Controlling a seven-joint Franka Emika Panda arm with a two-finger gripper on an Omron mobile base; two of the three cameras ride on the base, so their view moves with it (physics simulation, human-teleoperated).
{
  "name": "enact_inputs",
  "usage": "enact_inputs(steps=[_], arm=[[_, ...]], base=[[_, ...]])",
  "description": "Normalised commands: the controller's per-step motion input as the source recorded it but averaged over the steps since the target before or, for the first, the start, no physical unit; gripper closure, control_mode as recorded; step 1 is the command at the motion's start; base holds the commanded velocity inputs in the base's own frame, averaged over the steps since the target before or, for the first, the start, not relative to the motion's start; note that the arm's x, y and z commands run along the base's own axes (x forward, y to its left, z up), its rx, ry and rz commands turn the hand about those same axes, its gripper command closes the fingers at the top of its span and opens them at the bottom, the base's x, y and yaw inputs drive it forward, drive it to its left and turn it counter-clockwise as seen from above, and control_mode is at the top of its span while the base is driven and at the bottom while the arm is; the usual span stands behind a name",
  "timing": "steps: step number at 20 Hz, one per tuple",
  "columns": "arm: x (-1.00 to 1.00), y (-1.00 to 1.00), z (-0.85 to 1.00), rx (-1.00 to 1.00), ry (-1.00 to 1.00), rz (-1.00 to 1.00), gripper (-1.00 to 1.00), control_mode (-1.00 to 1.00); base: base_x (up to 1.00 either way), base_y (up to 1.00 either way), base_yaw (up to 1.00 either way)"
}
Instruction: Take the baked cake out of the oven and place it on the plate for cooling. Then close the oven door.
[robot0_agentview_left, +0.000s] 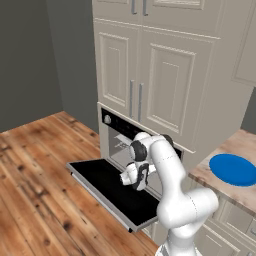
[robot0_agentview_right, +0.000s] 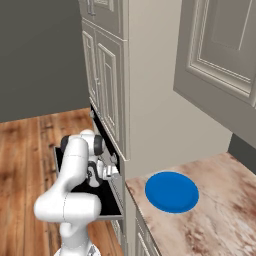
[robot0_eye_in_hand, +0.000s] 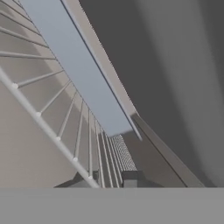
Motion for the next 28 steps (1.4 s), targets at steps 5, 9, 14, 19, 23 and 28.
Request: enact_inputs(steps=[5, 9, 14, 19, 23, 28], arm=[[-0.22, 0.37, -0.12, 0.08, 0.08, 0.05, 1.00, -1.00], [-0.33, 0.43, -0.09, 0.10, 0.10, 0.07, 1.00, -1.00], [-0.40, 0.46, -0.05, 0.10, 0.09, 0.08, 1.00, -1.00], [-0.41, 0.46, 0.00, 0.11, 0.08, 0.09, 1.00, -1.00], [-0.41, 0.47, 0.00, 0.12, 0.07, 0.09, 1.00, -1.00], [-0.51, 0.54, 0.00, 0.11, 0.08, 0.10, 1.00, -1.00]], base=[[0.00, 0.00, 0.00], [0.00, 0.00, 0.00], [0.00, 0.00, 0.00], [0.00, 0.00, 0.00], [0.00, 0.00, 0.00], [0.00, 0.00, 0.00]])
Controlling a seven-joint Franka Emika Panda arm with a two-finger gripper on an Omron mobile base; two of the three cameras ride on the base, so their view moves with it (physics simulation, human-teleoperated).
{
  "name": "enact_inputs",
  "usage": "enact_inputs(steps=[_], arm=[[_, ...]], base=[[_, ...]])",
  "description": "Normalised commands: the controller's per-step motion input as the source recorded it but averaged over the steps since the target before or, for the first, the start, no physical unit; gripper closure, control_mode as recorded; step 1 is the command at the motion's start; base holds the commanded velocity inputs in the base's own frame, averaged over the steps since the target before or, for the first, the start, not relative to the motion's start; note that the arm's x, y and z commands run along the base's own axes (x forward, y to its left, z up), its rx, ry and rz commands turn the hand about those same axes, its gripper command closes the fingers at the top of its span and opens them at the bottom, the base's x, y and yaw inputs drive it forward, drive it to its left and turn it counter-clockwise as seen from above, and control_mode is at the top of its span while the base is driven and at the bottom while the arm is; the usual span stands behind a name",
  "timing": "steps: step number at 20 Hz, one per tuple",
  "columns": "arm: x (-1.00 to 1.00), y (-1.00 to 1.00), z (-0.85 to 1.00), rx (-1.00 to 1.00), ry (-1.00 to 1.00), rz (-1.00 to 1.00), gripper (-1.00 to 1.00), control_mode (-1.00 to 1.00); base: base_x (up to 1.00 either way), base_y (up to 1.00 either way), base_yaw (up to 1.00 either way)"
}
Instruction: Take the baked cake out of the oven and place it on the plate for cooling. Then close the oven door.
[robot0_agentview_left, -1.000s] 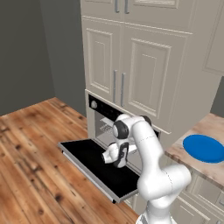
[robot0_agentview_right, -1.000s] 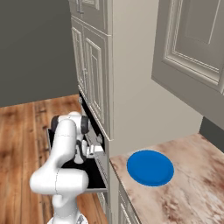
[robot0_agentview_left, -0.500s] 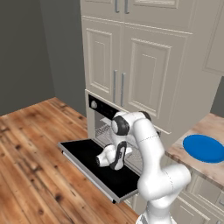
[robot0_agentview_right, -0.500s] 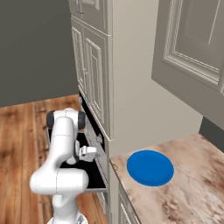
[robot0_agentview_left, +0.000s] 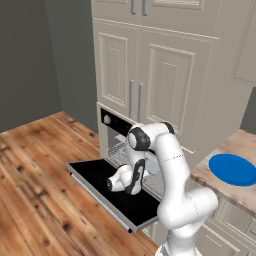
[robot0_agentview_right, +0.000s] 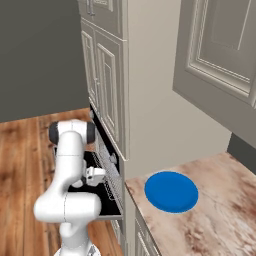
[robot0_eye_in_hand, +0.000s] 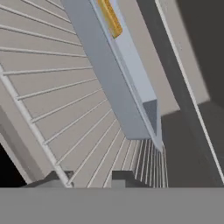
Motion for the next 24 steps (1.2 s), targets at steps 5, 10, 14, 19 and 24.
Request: enact_inputs(steps=[5, 10, 14, 19, 24], arm=[[-0.55, 0.63, 0.01, 0.11, 0.10, 0.10, 1.00, -1.00], [-0.54, 0.68, 0.02, 0.11, 0.12, 0.11, 1.00, -1.00], [-0.56, 0.76, 0.01, 0.10, 0.14, 0.11, 1.00, -1.00], [-0.57, 0.73, 0.06, 0.12, 0.17, 0.11, 1.00, -1.00], [-0.60, 0.76, 0.10, 0.13, 0.20, 0.11, 1.00, -1.00]], base=[[0.00, 0.00, 0.00], [0.00, 0.00, 0.00], [0.00, 0.00, 0.00], [0.00, 0.00, 0.00], [0.00, 0.00, 0.00]])
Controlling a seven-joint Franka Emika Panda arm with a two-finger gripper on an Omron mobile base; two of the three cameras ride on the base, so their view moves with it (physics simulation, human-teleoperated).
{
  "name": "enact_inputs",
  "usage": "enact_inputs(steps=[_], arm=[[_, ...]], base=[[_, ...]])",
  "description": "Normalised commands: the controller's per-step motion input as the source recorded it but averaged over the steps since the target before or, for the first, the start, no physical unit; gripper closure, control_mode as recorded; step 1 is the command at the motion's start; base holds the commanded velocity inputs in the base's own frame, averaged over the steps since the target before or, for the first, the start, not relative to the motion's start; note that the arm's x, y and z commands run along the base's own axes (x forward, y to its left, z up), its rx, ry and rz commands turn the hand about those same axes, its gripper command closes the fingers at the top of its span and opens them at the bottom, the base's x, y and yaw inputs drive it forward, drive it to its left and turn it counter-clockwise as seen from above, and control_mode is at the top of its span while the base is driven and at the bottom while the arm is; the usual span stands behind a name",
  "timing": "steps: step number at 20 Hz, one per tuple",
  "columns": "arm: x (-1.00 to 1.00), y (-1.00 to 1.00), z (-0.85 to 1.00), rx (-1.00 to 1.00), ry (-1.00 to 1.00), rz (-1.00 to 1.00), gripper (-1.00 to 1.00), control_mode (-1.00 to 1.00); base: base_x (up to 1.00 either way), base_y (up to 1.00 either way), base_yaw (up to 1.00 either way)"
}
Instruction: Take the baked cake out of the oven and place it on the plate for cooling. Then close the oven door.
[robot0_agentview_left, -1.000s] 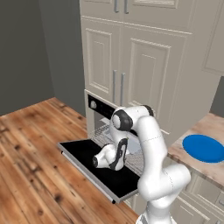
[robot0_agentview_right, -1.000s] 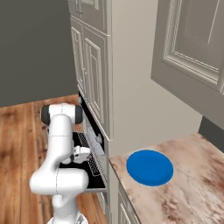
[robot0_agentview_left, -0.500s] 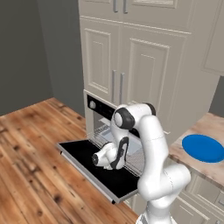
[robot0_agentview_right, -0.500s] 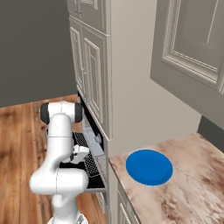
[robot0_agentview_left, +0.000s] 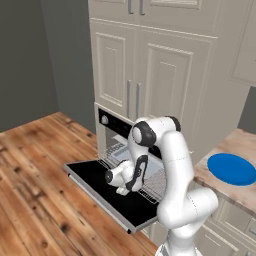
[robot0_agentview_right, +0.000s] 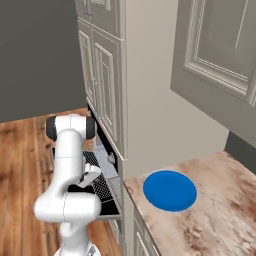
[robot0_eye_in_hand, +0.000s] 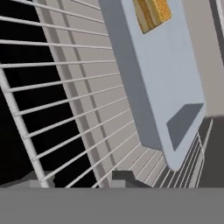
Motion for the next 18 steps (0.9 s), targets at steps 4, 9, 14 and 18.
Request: enact_inputs(steps=[4, 9, 14, 18], arm=[[-0.60, 0.79, 0.18, 0.13, 0.22, 0.10, 1.00, -1.00], [-0.67, 0.81, 0.15, 0.13, 0.21, 0.10, 1.00, -1.00], [-0.76, 0.90, 0.07, 0.10, 0.17, 0.10, 1.00, -1.00], [-0.79, 0.97, 0.07, 0.08, 0.18, 0.09, 1.00, -1.00]], base=[[0.00, 0.00, 0.00], [0.00, 0.00, 0.00], [0.00, 0.00, 0.00], [0.00, 0.00, 0.00]])
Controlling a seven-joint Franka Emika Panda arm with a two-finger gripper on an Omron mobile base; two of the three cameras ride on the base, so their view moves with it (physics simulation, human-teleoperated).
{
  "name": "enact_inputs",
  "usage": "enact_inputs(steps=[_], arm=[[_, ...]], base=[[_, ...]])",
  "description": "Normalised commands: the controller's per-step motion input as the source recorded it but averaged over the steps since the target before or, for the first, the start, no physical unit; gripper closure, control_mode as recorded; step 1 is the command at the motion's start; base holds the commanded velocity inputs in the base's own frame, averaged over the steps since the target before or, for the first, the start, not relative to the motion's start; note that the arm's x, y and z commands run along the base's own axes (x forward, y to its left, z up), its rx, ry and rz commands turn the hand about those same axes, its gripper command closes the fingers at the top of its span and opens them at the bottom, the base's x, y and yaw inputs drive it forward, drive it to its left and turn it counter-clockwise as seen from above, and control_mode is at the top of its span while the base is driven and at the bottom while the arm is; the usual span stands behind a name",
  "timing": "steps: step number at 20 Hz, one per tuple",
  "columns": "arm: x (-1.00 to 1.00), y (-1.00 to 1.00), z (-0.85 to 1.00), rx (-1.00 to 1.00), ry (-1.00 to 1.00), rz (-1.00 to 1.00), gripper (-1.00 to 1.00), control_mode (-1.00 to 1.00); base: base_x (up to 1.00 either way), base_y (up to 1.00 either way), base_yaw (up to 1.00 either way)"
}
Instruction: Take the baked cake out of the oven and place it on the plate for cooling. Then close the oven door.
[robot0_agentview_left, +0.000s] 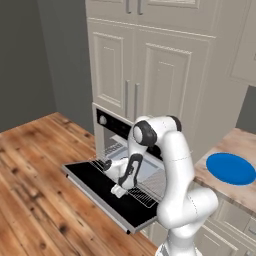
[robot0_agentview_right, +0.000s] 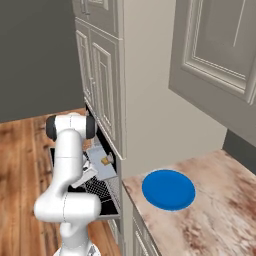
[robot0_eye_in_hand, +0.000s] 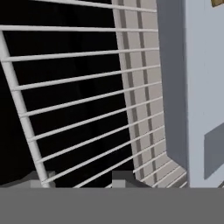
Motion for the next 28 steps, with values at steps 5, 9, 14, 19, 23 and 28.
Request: enact_inputs(steps=[5, 9, 14, 19, 23, 28], arm=[[-0.81, 0.99, 0.12, 0.08, 0.20, 0.09, 1.00, -1.00], [-0.87, 1.00, 0.10, 0.07, 0.19, 0.09, 1.00, -1.00], [-0.94, 1.00, 0.09, 0.06, 0.17, 0.09, 1.00, -1.00], [-1.00, 0.92, 0.24, 0.04, 0.07, 0.06, 1.00, -1.00], [-0.99, 0.48, 0.75, 0.00, -0.13, 0.01, -1.00, -1.00], [-0.68, 0.08, 1.00, 0.00, -0.34, 0.00, -1.00, -1.00]], base=[[0.00, 0.00, 0.00], [0.00, 0.00, 0.00], [0.00, 0.00, 0.00], [0.00, 0.00, 0.00], [0.00, 0.00, 0.00], [0.00, 0.00, 0.00]])
